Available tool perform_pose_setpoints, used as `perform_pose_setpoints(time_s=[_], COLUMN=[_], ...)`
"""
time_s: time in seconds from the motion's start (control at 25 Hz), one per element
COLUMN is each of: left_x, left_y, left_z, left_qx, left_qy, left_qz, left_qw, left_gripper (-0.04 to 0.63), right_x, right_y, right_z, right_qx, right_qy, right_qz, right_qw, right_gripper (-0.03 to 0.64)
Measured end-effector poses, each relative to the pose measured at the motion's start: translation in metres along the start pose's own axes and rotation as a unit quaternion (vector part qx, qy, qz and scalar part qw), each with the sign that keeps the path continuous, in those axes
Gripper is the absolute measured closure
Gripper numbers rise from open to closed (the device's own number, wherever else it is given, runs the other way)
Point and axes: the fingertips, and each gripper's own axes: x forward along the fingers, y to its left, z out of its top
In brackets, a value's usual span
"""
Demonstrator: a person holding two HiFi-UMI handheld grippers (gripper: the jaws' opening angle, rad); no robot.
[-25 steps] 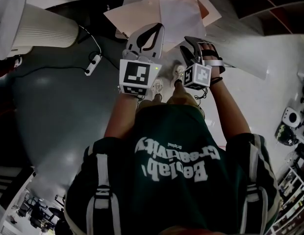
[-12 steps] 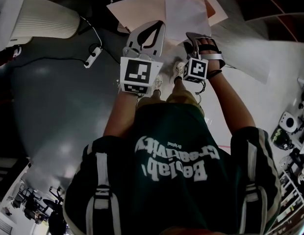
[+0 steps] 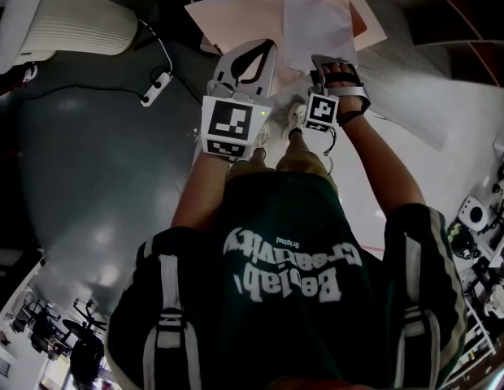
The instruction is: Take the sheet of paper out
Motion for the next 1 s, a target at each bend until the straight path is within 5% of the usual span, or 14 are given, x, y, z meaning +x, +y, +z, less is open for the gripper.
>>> perform_pose_setpoints(time_s=[0.6, 0.64, 0.68, 1.0], left_x=[-0.012, -0.013, -0.013, -0.017], left_y=[0.010, 0.011, 0.011, 0.018], left_z=[-0.004, -0.004, -0.004, -0.006], left_qx=[-0.009, -0.009, -0.010, -0.015], left_qy=[0.008, 0.008, 0.008, 0.007], left_qz=[0.033, 0.035, 0.035, 0.044], left_qw=[0.9994, 0.9993, 0.9993, 0.9989], left_gripper=[0.578, 0.578, 0.578, 0.578], right_x=[0.022, 0.021, 0.020, 0.018], right_y=[0.002, -0.002, -0.007, -0.006], right_z=[-0.004, -0.004, -0.004, -0.002], right_qx=[-0.039, -0.044, -0.047, -0.035], right_qy=[0.021, 0.020, 0.020, 0.015], right_qz=[-0.006, -0.024, -0.039, -0.035], right_qw=[0.999, 0.999, 0.998, 0.999], right_gripper=[0.409, 0.532, 0.581, 0.583])
